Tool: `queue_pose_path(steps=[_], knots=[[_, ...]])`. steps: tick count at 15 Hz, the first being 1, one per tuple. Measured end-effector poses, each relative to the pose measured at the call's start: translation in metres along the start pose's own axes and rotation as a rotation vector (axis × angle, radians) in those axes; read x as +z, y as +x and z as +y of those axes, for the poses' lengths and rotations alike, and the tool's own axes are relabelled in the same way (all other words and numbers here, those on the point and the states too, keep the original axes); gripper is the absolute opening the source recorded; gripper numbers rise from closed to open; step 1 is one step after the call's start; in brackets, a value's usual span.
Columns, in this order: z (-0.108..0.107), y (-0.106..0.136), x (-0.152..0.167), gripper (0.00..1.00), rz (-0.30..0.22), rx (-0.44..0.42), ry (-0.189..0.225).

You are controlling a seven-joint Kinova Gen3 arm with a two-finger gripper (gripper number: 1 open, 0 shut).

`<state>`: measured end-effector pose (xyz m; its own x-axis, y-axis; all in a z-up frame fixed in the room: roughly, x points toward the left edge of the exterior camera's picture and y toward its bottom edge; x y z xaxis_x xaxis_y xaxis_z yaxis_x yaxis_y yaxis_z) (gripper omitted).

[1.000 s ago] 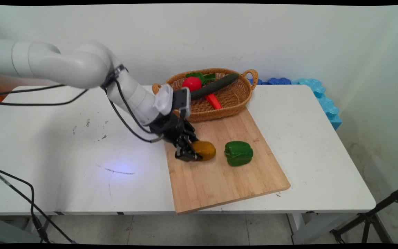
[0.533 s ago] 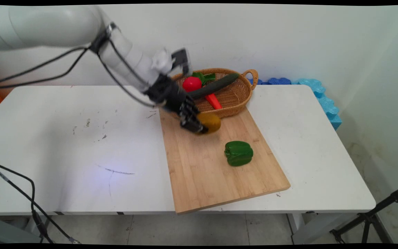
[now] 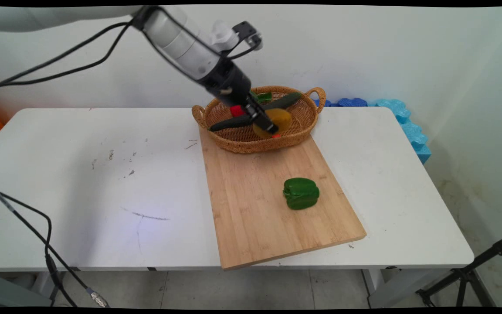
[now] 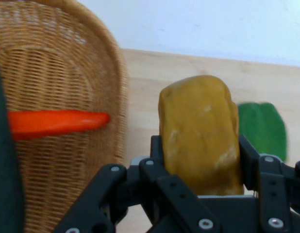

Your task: Place the picked object in the vegetable basket

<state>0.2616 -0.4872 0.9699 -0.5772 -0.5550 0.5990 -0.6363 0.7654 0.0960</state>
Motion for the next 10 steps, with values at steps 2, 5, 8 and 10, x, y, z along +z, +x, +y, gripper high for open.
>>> queue_pose_path(steps=[2,5,8,10], knots=[[-0.014,0.015,0.013,0.00,-0.014,-0.032,0.034],[-0.034,0.030,0.036,0.00,-0.033,-0.069,0.077],[-0.053,0.040,0.061,0.00,-0.046,-0.100,0.110],[-0.067,0.046,0.084,0.00,-0.056,-0.122,0.129]])
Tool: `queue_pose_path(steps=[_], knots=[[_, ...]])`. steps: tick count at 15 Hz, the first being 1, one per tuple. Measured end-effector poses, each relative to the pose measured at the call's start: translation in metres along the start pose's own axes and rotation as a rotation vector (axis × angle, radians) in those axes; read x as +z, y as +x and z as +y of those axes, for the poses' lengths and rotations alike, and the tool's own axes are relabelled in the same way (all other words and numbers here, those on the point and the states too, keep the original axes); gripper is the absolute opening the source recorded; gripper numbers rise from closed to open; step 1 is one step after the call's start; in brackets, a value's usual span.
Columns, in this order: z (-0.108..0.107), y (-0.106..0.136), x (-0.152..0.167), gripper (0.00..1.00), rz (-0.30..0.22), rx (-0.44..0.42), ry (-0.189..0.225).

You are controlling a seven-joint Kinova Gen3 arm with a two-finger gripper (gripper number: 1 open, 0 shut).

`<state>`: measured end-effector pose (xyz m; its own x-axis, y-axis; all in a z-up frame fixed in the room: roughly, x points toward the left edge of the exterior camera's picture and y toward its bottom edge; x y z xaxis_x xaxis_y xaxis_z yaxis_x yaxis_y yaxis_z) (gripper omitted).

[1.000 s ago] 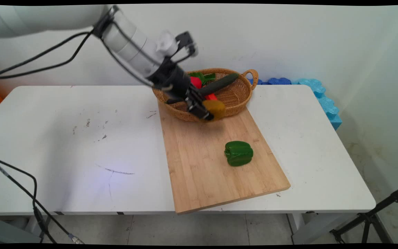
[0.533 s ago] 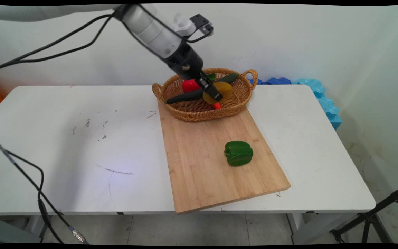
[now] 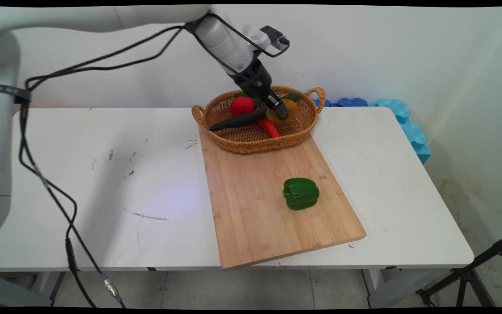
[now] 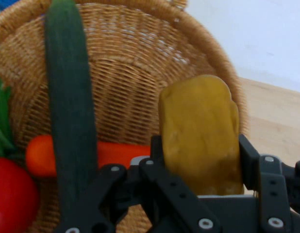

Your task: Place the picked object in the vegetable basket

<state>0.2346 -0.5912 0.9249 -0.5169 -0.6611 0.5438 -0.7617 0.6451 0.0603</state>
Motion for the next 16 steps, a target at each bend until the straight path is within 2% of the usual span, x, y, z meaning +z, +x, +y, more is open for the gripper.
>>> queue_pose_path(steps=[5,12,13,16], knots=[[-0.015,0.007,0.038,0.00,-0.017,-0.030,0.024],[-0.016,0.018,0.072,0.00,-0.019,-0.028,0.025],[-0.016,0.019,0.075,1.00,-0.018,-0.026,0.026],[-0.015,0.022,0.077,1.00,-0.011,-0.018,0.029]])
